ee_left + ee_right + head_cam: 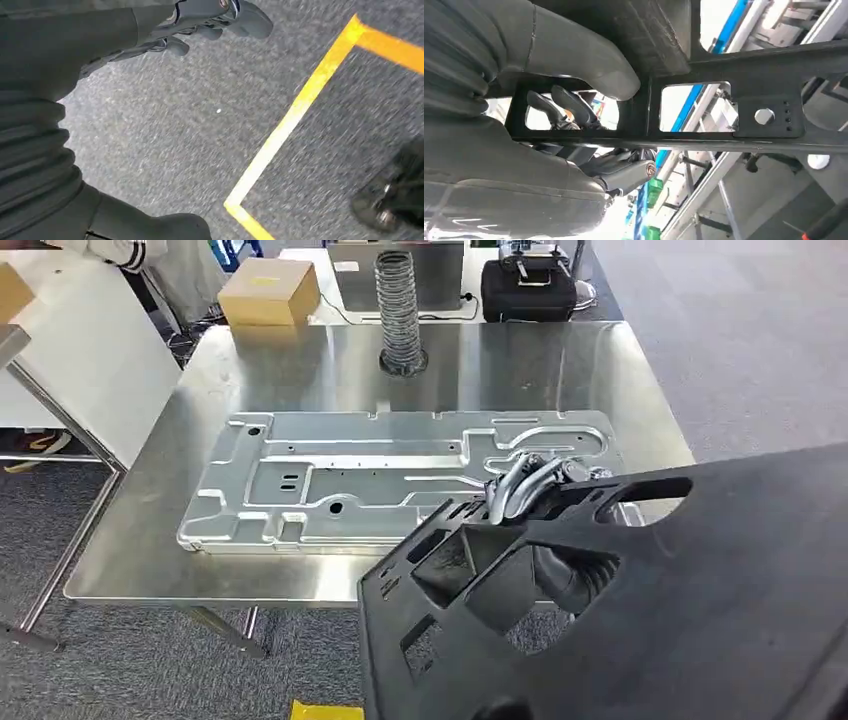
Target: Take the parts from the cabinet and place them on the table.
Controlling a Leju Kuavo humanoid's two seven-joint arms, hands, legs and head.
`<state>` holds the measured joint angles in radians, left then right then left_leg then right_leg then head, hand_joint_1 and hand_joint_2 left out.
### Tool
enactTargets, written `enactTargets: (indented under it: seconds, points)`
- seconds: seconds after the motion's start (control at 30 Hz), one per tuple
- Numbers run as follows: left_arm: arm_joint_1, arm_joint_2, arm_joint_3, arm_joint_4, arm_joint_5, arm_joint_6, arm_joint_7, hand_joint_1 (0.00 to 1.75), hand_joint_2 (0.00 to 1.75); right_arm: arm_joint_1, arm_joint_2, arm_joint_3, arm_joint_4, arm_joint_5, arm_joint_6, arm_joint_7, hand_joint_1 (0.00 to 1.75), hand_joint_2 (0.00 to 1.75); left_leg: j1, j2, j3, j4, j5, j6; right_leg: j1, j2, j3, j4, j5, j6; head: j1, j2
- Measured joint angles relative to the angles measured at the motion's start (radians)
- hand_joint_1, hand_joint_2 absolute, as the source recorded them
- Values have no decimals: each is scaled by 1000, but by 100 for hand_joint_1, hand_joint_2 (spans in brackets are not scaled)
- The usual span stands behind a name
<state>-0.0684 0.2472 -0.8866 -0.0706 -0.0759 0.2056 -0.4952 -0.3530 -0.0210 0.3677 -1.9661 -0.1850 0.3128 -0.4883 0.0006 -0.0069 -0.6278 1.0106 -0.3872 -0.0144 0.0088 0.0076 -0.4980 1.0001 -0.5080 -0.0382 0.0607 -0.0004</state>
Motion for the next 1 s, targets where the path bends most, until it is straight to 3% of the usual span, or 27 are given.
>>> enactTargets:
  seconds: [0.03, 0.07, 0.1, 0.17, 0.2, 0.3, 0.33, 0.37, 0.4, 0.47, 0.5, 0.53, 0.6, 0.67, 0.7, 0.8, 0.83, 0.87, 0.9, 0.97, 1.0]
  points:
    - [-2, 1, 1, 0, -1, 0, -6, 0, 175, 5, 0, 0, -7, 14, -10, 0, 175, 175, -2, 1, 1, -9, -24, 0, 0, 3, -7, -1, -1, 5, 0, 0]
    - [-1, 2, 3, 0, 0, 1, -9, 0, 175, 8, -1, -1, -16, 30, -21, 3, 175, 175, -6, 1, 1, -5, -6, 4, -2, 5, -11, -1, -4, 10, -3, 0]
    - [-1, 4, 6, 0, 0, 1, -9, 0, 175, 10, -1, -2, -24, 43, -33, 4, 175, 175, -8, 0, 1, -5, -10, 8, -4, 5, -10, -5, -7, 17, 0, 0]
    - [-1, 5, 8, 0, 0, 2, -12, 0, 175, 14, -2, -3, -45, 84, -63, 5, 175, 175, 7, 2, 20, -29, -6, 15, -2, 3, 0, -6, -22, 28, -2, 0]
    - [-1, 5, 12, 0, 0, 3, -14, 0, 175, 15, -2, -7, -58, 126, -92, 5, 175, 175, 7, 2, 29, -36, -8, 20, -1, 1, -13, 30, -40, 36, 3, 0]
    - [-2, 1, 24, 0, 0, 4, -20, 0, 175, 41, -7, -24, -97, 308, -225, 31, 175, 175, 7, 2, 34, -35, -19, 26, -14, 0, -154, 266, -130, 50, 5, 0]
    - [-1, 0, 26, 0, 0, 4, -22, 0, 175, 54, -11, -30, -106, 362, -264, 43, 175, 175, 8, 1, 35, -32, -24, 25, -17, 0, -191, 312, -131, 54, 6, 0]
    - [2, -1, 29, 0, 0, 4, -24, 0, 175, 64, -16, -34, -116, 424, -307, 57, 175, 175, 9, 1, 37, -29, -28, 23, -20, -1, -200, 304, -105, 57, 5, 0]
    - [5, -2, 32, 0, 0, 4, -26, 0, 175, 72, -20, -36, -124, 491, -356, 73, 175, 175, 10, 1, 41, -25, -34, 20, -23, -2, -184, 249, -56, 60, 6, 0]
    - [5, -5, 44, 0, 0, 8, -29, 0, 175, 84, -27, -42, -139, 633, -452, 113, 175, 175, 13, -1, 49, -13, -48, 13, -29, -6, -112, 76, 46, 63, 6, 0]
    - [6, -5, 48, 0, 0, 8, -32, 0, 175, 84, -35, -45, -140, 724, -513, 150, 175, 175, 10, -2, 50, -9, -54, 7, -29, -7, -90, 31, 44, 60, 7, 0]
    - [4, -6, 48, 0, 0, 6, -33, 0, 175, 72, -45, -50, -132, 800, -564, 201, 175, 175, 6, -2, 47, -3, -58, 0, -23, -3, -94, 25, 50, 48, 5, 0]
    - [5, -6, 47, 0, 0, 1, -33, 0, 175, 16, -70, -70, -75, 877, -615, 259, 175, 175, 9, 1, 47, -7, -56, -11, -19, 3, -98, 27, 50, 36, 4, 0]
    - [-3, 0, 44, 0, 0, -9, -32, 0, 175, -51, -99, -101, 9, 924, -632, 274, 175, 175, 12, 2, 47, -6, -60, -23, -25, 3, -91, 13, 58, 20, 3, 0]
    - [-6, 2, 41, 0, 0, -13, -32, 0, 175, -69, -116, -119, 51, 952, -637, 267, 175, 175, 13, 3, 40, 21, -81, -25, -24, -1, -86, 9, 59, 17, -1, 0]
    - [-7, 8, 24, 0, 0, -25, -33, 0, 175, -112, -146, -153, 180, 1051, -636, 240, 175, 175, 13, 3, -65, 251, -191, -32, -20, -7, -86, 9, 58, 11, -5, 0]
    - [-6, 8, 18, 0, 0, -26, -34, 0, 175, -122, -149, -153, 220, 1101, -638, 240, 175, 175, 13, 3, -95, 309, -204, -32, -17, -7, -86, 10, 57, 10, -6, 0]
    - [-6, 8, 14, 0, 0, -28, -35, 0, 175, -133, -149, -150, 259, 1159, -640, 243, 175, 175, 13, 3, -98, 308, -188, -30, -15, -6, -85, 10, 57, 9, -6, 0]
    - [-8, 8, 8, 0, 0, -29, -37, 0, 175, -147, -149, -140, 295, 1213, -640, 249, 175, 175, 12, 3, -79, 261, -153, -26, -13, -6, -83, 10, 56, 7, -6, 0]
    - [-12, 11, -4, 0, 0, -33, -41, 0, 175, -181, -147, -110, 364, 1308, -633, 261, 175, 175, 8, 3, 0, 89, -59, -10, -8, -4, -77, 10, 53, 7, -6, 0]
    - [-14, 16, -8, 0, 0, -43, -42, 0, 175, -206, -137, -86, 405, 1361, -620, 272, 175, 175, 0, 3, 33, 9, -40, 4, -10, -3, -76, 9, 51, 7, -4, 0]
